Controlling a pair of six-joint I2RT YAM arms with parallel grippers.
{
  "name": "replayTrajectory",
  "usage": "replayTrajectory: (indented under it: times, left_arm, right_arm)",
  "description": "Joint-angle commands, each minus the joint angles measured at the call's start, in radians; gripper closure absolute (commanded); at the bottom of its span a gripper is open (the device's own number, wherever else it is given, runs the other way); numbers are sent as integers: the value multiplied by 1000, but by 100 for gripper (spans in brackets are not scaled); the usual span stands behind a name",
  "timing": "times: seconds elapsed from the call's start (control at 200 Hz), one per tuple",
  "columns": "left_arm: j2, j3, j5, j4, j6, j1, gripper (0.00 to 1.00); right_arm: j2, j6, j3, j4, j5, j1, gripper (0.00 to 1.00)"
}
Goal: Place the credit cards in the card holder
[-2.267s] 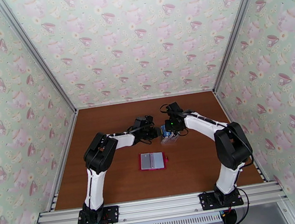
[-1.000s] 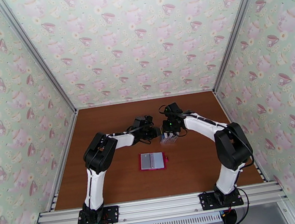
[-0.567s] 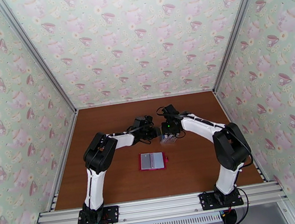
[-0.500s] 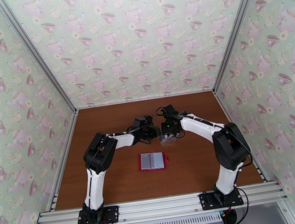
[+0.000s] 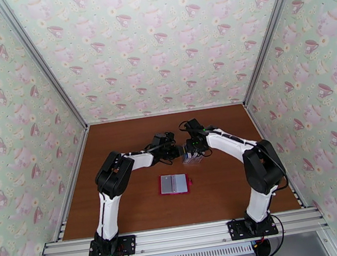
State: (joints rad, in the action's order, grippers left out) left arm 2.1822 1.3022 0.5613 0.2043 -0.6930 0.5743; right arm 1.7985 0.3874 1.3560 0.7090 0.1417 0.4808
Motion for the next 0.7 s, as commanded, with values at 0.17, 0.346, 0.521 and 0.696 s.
replayTrajectory:
  times: [0.17,0.346,0.521,0.696]
  left_arm:
    - [54,-57,-55,-161,2,-11,70]
    - [56,-57,-55,-163,2,-11,70]
    - [56,-56,-52,-163,2,-11,70]
    - [56,-58,-54,-162,2,-10,70]
  right_arm:
    - [-43,-45,13,34,56,-52,53]
    - [-27,-53,-1,18,22,-71,50]
    - [-3,-49,-10,10,9,-73,49]
    - [10,-42,-40,-7,1,-80,49]
